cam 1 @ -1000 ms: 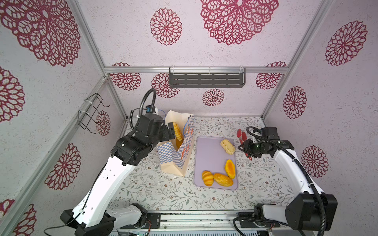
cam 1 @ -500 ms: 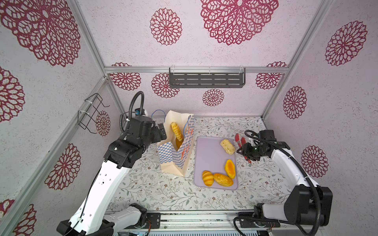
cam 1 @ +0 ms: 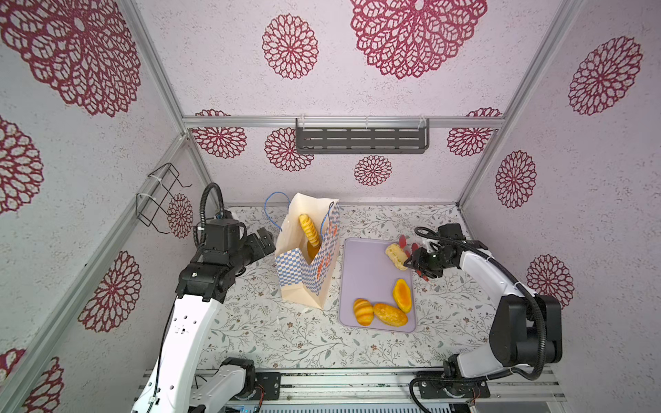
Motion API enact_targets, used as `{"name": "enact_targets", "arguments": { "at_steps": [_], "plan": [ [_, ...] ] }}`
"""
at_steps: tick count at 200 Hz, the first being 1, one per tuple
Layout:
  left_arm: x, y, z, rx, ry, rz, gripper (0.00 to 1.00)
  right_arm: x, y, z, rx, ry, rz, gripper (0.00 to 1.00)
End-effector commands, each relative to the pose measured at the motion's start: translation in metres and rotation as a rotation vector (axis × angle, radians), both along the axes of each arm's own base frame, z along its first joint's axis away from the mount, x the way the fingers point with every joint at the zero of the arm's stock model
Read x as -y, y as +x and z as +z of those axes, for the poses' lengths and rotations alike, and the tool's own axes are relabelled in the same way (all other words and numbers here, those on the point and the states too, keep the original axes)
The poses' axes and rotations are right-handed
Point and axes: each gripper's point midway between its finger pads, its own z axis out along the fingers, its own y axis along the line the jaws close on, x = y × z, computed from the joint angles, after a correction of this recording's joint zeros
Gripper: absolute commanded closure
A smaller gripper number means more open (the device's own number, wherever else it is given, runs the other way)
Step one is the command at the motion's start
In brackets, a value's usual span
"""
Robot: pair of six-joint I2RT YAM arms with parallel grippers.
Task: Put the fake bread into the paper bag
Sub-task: 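Close the right gripper's tongs around the pale oblong bun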
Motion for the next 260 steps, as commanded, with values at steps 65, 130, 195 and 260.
{"name": "enact_targets", "arguments": {
  "at_steps": [65, 130, 195, 260],
  "plan": [
    [0.004, 0.003, -0.003, 0.046, -0.075, -0.026, 0.03, -0.015, 0.012, -0.001, 0.022, -0.035, 0.042, 0.46],
    [0.004, 0.002, -0.006, 0.049, -0.085, -0.031, 0.03, -0.041, -0.007, 0.000, 0.008, -0.001, 0.087, 0.46],
    [0.003, 0.003, -0.008, 0.046, -0.096, -0.024, 0.03, -0.053, -0.026, 0.033, 0.047, 0.014, 0.128, 0.46],
    [0.006, 0.007, -0.009, 0.044, -0.114, -0.034, 0.03, -0.036, -0.015, 0.038, 0.055, -0.064, 0.125, 0.45]
  ]
}}
